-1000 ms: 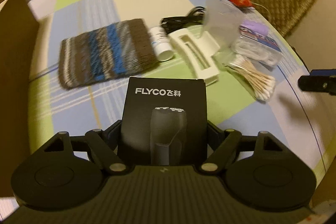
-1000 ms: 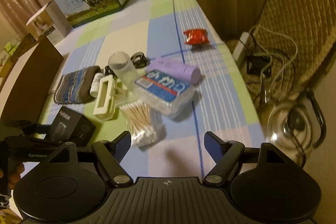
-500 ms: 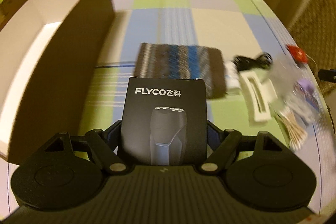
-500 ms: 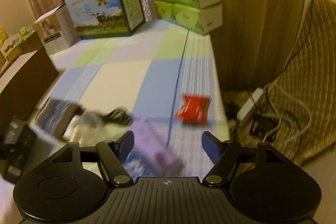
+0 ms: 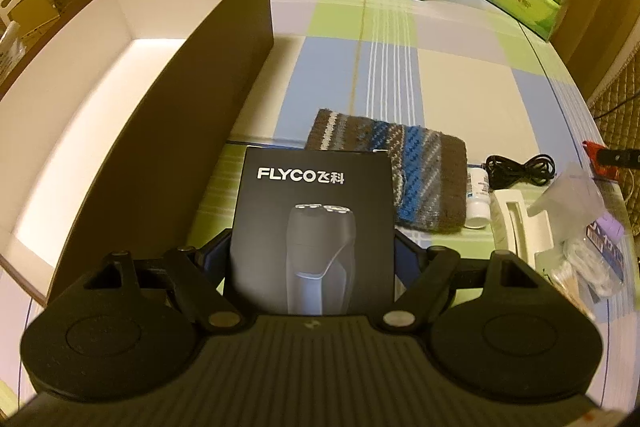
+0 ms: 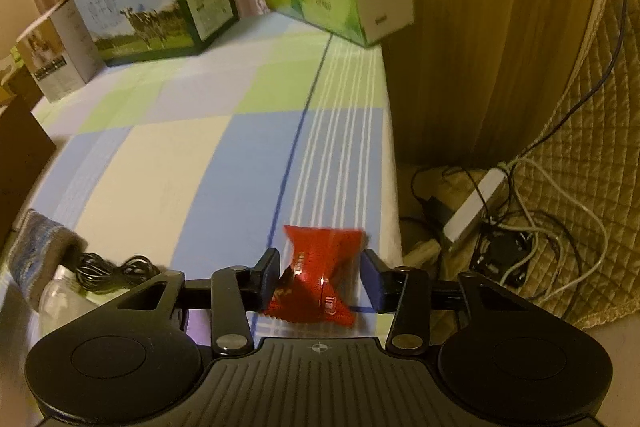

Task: Organize objects
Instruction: 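Grasp the black FLYCO box with left gripper while right gripper grasps red candy packet, then carry both items into the open cardboard box and open both grippers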

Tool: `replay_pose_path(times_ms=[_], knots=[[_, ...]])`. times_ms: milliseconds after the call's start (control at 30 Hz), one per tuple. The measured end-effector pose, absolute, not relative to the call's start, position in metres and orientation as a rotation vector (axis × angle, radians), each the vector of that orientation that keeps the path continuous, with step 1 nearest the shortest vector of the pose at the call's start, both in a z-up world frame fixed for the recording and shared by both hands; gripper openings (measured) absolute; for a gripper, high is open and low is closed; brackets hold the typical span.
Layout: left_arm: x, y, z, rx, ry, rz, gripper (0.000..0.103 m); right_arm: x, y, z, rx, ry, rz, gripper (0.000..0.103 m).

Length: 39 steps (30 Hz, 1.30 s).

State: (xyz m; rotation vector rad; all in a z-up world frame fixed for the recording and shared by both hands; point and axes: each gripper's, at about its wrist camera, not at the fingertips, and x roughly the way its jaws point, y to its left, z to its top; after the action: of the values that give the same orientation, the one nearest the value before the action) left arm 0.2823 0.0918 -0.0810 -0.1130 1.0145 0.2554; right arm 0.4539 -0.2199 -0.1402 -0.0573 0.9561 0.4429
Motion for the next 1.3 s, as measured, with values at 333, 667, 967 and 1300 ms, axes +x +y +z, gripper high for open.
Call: replay_pose_path(times_ms=[333, 667, 967, 1300], knots=[[0.266, 0.081, -0.064, -0.125, 0.991, 0.253, 0.076, 0.421, -0.214, -0.104, -0.03, 0.887, 0.572, 0.023], [0.242, 0.084, -0.021, -0.148, 0.897, 0.204, 0.076, 0.348, -0.157, -0.039, -0.048, 0.786, 0.837, 0.023], [0.218, 0.123, 0.023, -0.121, 0.815, 0.194, 0.076, 0.293, -0.071, -0.009, -0.02, 0.77, 1.019, 0.023], [0.204, 0.212, 0.051, -0.084, 0.767, 0.24, 0.076, 0.245, 0.051, -0.003, -0.05, 0.778, 1.129, 0.024]])
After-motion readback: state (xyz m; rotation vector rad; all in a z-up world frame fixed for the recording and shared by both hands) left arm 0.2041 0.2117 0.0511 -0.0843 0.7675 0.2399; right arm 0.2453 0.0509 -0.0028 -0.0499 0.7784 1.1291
